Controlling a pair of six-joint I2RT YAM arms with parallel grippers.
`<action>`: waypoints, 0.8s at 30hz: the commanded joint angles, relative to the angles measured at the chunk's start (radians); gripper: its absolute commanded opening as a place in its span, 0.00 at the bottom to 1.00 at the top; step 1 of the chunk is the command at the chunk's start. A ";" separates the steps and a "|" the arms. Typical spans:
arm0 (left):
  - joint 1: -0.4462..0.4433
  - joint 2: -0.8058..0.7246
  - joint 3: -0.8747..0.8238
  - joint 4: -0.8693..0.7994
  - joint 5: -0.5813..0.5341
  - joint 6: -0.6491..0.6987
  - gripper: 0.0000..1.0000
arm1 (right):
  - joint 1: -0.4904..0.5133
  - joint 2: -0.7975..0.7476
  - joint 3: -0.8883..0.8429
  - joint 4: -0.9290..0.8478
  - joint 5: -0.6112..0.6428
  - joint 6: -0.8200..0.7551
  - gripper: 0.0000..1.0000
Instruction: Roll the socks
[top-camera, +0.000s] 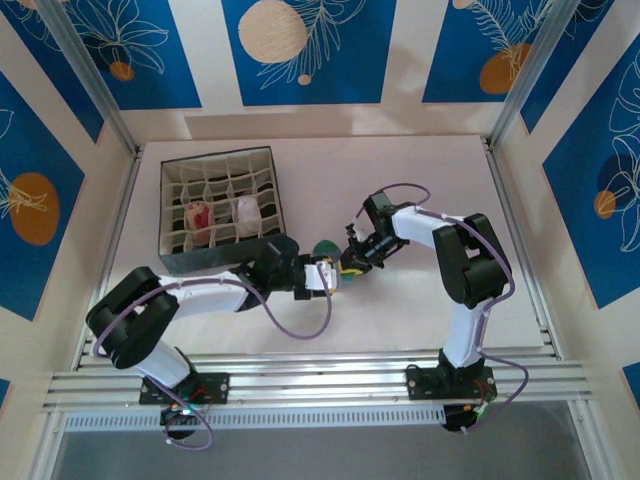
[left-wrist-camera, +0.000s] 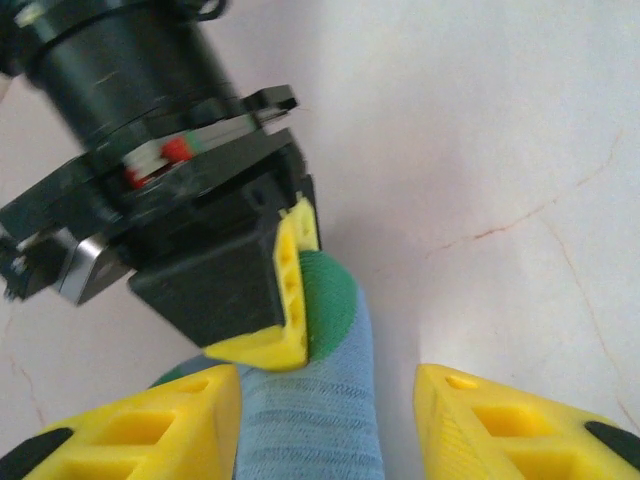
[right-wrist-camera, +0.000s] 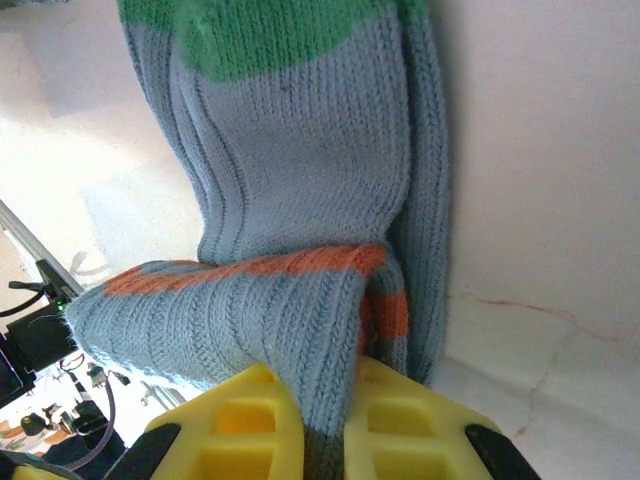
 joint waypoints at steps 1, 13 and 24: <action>-0.033 0.051 0.034 -0.010 -0.128 0.148 0.48 | 0.010 0.048 -0.006 -0.106 0.082 -0.015 0.00; -0.061 0.163 0.018 0.073 -0.219 0.156 0.46 | -0.004 0.106 0.020 -0.151 -0.008 -0.048 0.00; -0.046 0.241 0.087 -0.061 -0.214 0.059 0.01 | -0.022 0.048 -0.008 -0.135 -0.067 -0.060 0.14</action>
